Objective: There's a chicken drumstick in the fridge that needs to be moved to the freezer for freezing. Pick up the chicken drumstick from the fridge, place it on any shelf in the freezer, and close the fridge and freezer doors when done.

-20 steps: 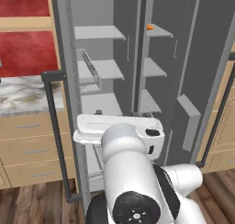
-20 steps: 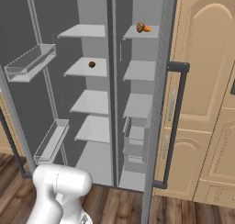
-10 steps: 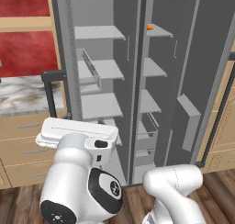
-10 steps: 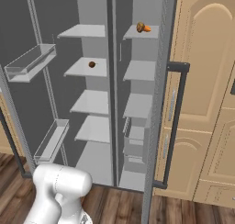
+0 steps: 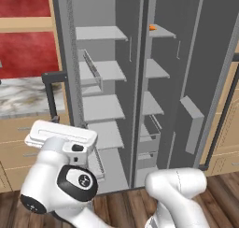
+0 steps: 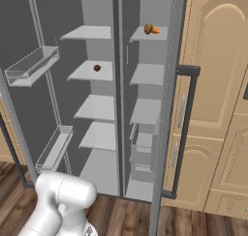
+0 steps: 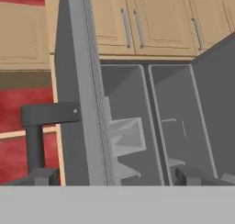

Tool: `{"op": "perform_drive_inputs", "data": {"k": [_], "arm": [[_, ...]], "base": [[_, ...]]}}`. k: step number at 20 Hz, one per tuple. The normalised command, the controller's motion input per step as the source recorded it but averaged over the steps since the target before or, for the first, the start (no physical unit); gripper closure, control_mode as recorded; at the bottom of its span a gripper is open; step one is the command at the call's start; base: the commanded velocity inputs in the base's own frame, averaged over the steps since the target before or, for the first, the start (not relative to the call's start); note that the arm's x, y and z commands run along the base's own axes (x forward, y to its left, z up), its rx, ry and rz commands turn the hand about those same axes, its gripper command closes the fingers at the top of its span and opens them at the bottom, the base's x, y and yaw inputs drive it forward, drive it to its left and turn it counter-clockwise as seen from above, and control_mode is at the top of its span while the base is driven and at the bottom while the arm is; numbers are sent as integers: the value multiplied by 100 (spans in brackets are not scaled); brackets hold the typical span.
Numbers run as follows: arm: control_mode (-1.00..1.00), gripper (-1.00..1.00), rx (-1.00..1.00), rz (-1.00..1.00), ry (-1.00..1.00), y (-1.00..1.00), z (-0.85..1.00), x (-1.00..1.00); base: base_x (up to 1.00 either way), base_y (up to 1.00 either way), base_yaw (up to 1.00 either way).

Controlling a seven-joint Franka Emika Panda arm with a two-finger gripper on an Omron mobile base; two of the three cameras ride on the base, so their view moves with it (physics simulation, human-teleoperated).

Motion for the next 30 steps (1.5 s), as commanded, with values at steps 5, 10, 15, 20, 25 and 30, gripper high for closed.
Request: {"op": "perform_drive_inputs", "data": {"k": [5,10,15,20,25,30], "arm": [[-100,-100,0,-2,0,37,-42,51],[-100,-100,0,0,0,41,-31,47],[-100,-100,0,0,3,14,-31,46],[-100,-100,0,0,5,3,-27,35],[-100,-100,0,0,3,38,-36,25],[-100,-100,0,0,2,26,-21,42]], "base": [[0,0,0],[0,0,0],[0,0,0],[0,0,0],[0,0,0],[0,0,0]]}}
